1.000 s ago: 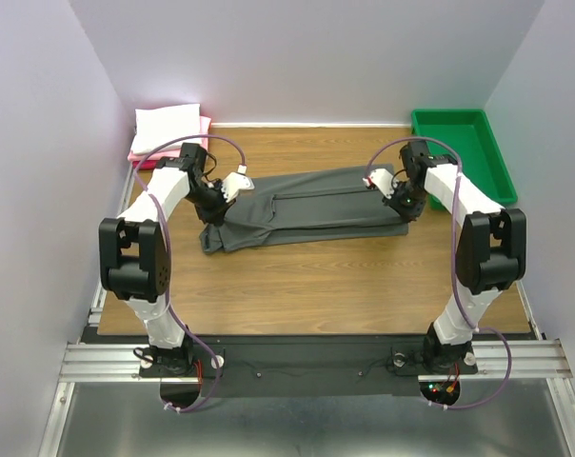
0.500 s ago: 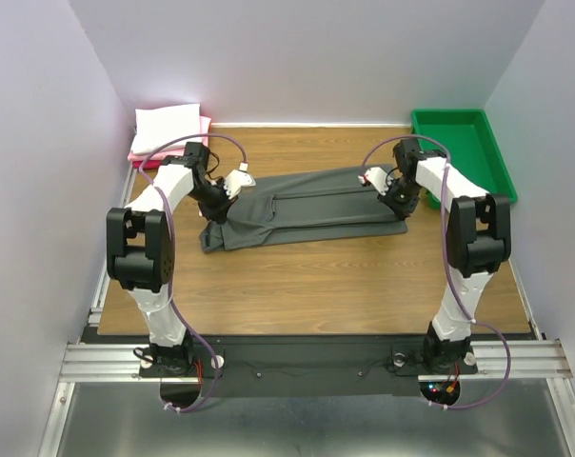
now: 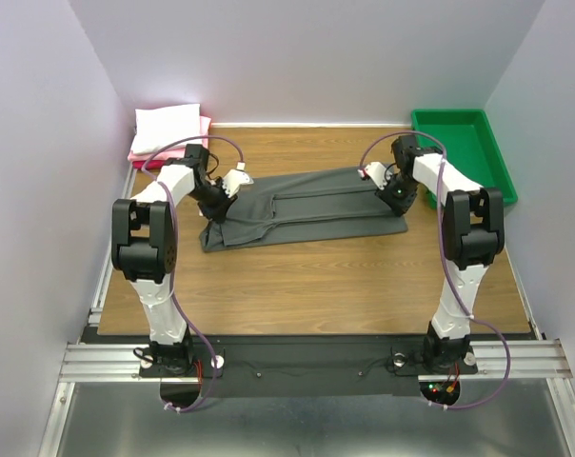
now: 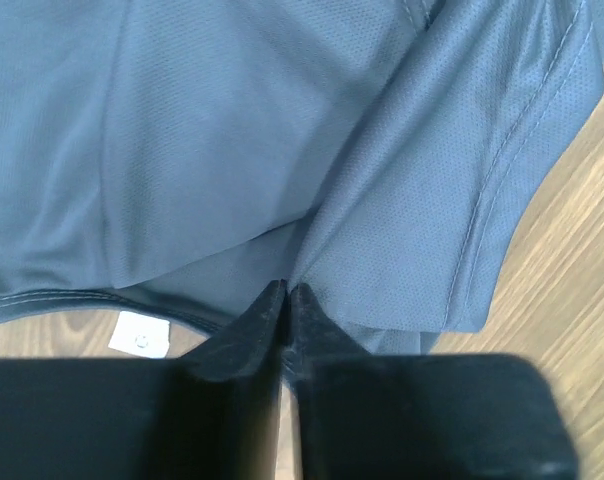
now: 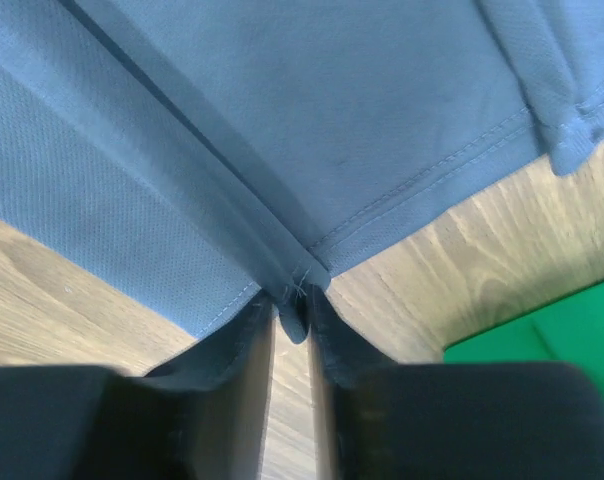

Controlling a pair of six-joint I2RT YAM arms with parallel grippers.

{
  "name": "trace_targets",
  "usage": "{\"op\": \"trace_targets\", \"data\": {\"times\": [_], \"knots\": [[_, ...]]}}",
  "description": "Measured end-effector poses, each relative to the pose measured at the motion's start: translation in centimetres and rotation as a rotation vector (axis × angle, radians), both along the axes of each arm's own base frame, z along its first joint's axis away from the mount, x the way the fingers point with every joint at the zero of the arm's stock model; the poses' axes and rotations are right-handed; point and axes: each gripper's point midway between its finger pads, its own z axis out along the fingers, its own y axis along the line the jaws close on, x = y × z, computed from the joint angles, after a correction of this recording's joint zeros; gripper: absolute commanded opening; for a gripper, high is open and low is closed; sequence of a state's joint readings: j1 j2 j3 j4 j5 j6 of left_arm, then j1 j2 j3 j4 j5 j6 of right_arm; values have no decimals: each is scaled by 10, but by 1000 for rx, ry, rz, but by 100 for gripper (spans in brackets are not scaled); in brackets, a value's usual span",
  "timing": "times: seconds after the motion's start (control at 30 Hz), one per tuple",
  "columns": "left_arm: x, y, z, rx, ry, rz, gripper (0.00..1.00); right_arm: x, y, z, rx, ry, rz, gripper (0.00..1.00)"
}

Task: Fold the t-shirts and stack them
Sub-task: Fold the tshirt

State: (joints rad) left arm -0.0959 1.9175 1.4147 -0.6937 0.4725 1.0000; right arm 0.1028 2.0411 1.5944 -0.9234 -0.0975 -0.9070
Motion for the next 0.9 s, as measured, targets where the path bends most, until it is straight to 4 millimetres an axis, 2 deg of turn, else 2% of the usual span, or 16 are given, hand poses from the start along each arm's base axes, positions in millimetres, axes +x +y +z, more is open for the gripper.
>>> {"op": "trace_targets", "data": {"times": [0.03,0.07,0.23,0.3,0.33,0.4,0.47,0.53,0.63,0.8,0.9], "knots": [[1,0,1,-1,-1,4,35,1,0,1,1,-4,-5,40],[2,0,2,-3,-4,8,38,2,1,1,3,-8,-9,43],[7,0,14,-26,-26,35,42,3,2,2,14,-12,-42,45],[6,-2,25,-44,-39,49,45,3,4,5,24,-14,-60,45],[4,-4,38,-62,-63,55,48,3,5,9,35,-23,-73,45],[-6,-9,62,-102,-105,69,49,3,9,18,60,-39,-94,45],[-17,-12,77,-134,-136,89,49,2,13,31,91,-65,-119,44],[-37,-14,85,-164,-141,119,49,-2,19,44,129,-84,-145,43],[-61,-15,73,-189,-90,187,48,-7,28,52,186,-85,-187,41],[-90,-18,29,-205,82,337,47,-20,38,44,245,-25,-250,41],[-94,-21,23,-224,136,413,47,-25,41,40,263,-3,-269,41]]}}
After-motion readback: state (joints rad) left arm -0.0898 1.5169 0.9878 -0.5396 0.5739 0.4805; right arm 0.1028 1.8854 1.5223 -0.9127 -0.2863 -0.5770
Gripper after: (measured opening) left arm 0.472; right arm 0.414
